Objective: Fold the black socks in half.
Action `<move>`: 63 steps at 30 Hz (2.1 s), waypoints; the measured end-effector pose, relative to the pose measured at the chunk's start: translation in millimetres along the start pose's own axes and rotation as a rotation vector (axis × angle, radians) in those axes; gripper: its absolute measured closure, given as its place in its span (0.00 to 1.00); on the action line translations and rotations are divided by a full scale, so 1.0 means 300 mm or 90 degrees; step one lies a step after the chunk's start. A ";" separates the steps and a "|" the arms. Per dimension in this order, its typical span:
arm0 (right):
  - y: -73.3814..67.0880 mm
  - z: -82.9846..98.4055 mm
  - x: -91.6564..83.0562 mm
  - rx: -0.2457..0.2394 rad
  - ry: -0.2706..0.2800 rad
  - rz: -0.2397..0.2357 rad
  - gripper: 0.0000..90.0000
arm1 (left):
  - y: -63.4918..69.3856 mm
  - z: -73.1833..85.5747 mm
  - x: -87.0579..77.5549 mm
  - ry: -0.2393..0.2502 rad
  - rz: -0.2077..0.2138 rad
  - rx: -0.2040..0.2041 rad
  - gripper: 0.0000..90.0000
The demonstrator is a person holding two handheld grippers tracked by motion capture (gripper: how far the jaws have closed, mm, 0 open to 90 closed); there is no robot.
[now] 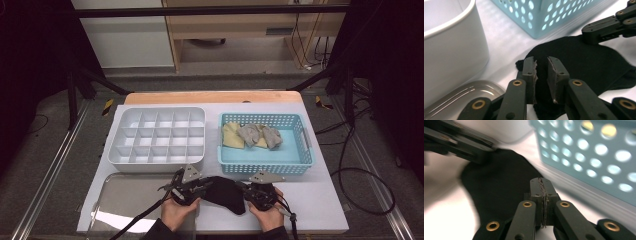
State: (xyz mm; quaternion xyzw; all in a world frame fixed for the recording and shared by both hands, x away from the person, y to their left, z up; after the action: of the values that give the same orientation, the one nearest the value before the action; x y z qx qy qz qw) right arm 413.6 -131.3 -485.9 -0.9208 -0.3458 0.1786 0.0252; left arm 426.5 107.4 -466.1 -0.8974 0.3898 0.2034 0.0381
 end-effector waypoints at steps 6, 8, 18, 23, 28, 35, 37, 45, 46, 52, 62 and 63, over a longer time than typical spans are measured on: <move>-0.052 -0.008 -0.050 -0.021 -0.001 -0.038 0.90 | 0.006 -0.014 -0.033 0.008 -0.024 0.017 0.72; -0.044 -0.008 -0.071 -0.011 0.009 -0.019 0.80 | 0.007 -0.010 -0.038 0.003 -0.031 0.022 0.69; -0.032 0.052 -0.117 0.040 -0.026 0.001 0.60 | -0.004 0.026 -0.031 -0.029 -0.029 0.005 0.67; -0.039 0.089 -0.109 0.052 -0.032 0.011 0.63 | -0.005 0.041 -0.016 -0.042 -0.015 -0.005 0.68; -0.043 0.085 -0.105 0.063 -0.044 0.007 0.81 | 0.000 0.051 -0.009 -0.043 -0.009 -0.009 0.70; -0.013 0.070 -0.108 0.068 -0.063 -0.005 0.97 | 0.011 0.057 -0.007 -0.044 -0.005 -0.030 0.72; 0.002 0.067 -0.111 0.069 -0.062 0.001 0.97 | 0.020 0.059 -0.007 -0.041 0.001 -0.037 0.72; 0.030 0.048 -0.121 0.043 -0.050 0.007 0.83 | 0.030 0.054 -0.019 -0.027 0.006 -0.040 0.70; 0.028 0.044 -0.128 0.050 -0.045 0.003 0.81 | 0.029 0.051 -0.024 -0.024 0.004 -0.039 0.70; 0.023 0.008 -0.161 0.066 0.011 0.002 0.73 | 0.031 0.034 -0.053 -0.008 0.000 -0.026 0.67; 0.030 0.045 -0.099 0.086 -0.033 0.022 0.70 | 0.038 0.063 -0.031 -0.027 0.008 -0.017 0.70; 0.032 0.047 -0.098 0.087 -0.037 0.022 0.70 | 0.040 0.066 -0.029 -0.027 0.006 -0.015 0.71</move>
State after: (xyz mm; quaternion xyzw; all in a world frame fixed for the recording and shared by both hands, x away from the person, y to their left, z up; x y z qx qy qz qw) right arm 394.3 -158.5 -491.5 -0.9172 -0.3176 0.2289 0.0744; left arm 406.1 109.5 -479.6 -0.8916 0.3904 0.2269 0.0348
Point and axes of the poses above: each handheld gripper's, and its own axes: x roughly forward along the jaws, z roughly out of its underside, y roughly to its right, the point moved 1 cm from there along x, roughly forward along the jaws, and after that the axes turned 15 degrees about y, right-handed, at the moved point
